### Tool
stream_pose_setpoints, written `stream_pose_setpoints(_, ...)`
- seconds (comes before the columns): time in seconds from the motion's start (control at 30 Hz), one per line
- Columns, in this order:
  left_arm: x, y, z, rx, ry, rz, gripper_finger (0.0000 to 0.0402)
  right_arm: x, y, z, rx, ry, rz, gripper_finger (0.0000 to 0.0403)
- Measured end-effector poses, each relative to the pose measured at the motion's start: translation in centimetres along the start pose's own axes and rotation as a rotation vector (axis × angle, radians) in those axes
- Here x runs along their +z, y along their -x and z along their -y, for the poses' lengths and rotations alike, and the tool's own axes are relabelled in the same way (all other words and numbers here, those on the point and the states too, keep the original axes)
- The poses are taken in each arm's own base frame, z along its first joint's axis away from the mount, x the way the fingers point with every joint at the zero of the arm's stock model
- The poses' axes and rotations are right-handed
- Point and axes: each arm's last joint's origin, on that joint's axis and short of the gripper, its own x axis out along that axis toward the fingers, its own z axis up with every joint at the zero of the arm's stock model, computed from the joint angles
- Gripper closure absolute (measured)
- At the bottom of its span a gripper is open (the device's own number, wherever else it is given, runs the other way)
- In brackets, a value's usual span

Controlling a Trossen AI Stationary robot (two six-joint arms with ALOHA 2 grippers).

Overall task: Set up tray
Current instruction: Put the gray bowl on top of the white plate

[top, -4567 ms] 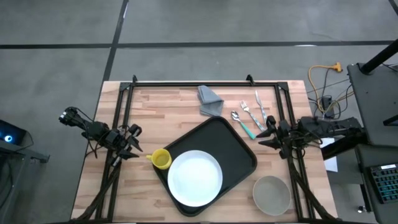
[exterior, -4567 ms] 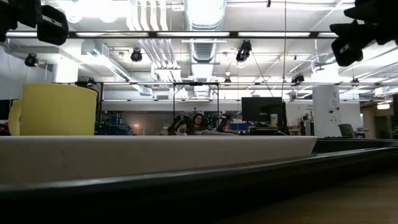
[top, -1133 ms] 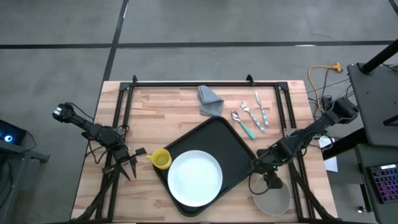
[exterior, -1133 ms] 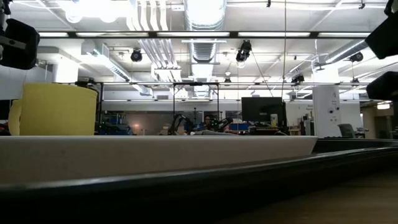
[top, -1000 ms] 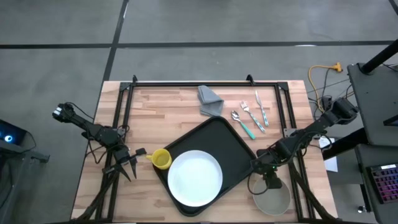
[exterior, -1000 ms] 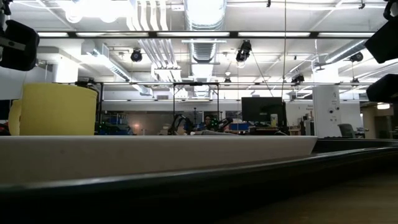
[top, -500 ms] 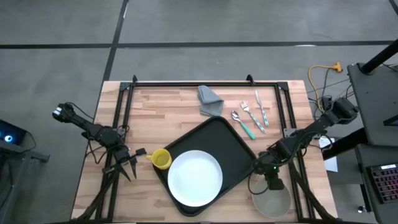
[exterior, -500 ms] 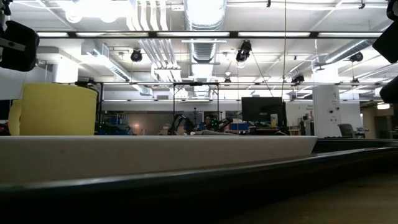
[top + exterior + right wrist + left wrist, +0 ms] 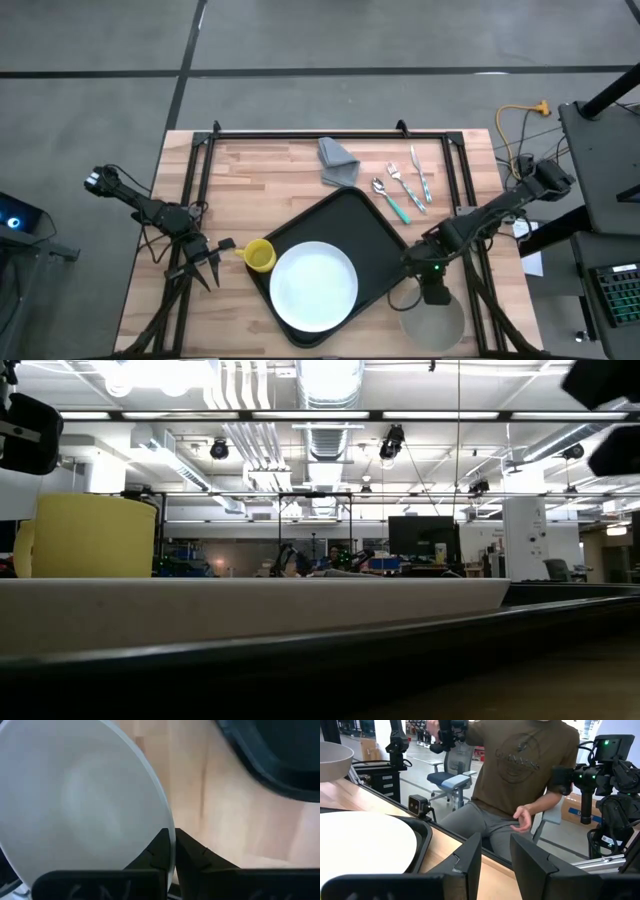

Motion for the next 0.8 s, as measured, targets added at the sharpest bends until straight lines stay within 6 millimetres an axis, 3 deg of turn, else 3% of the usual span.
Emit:
stream_pose_setpoints(0.4, 0.0, 0.0, 0.0, 0.001, 0.003, -0.005, 0.0313, 8.8, 1.9, -0.3, -0.008, 0.076, 0.065, 0.0394)
stream_pose_setpoints(0.8, -0.1, 0.0, 0.0, 0.004, 0.006, -0.01, 0.0313, 16.4, 3.4, 2.4, 0.004, 0.066, 0.149, 0.0394)
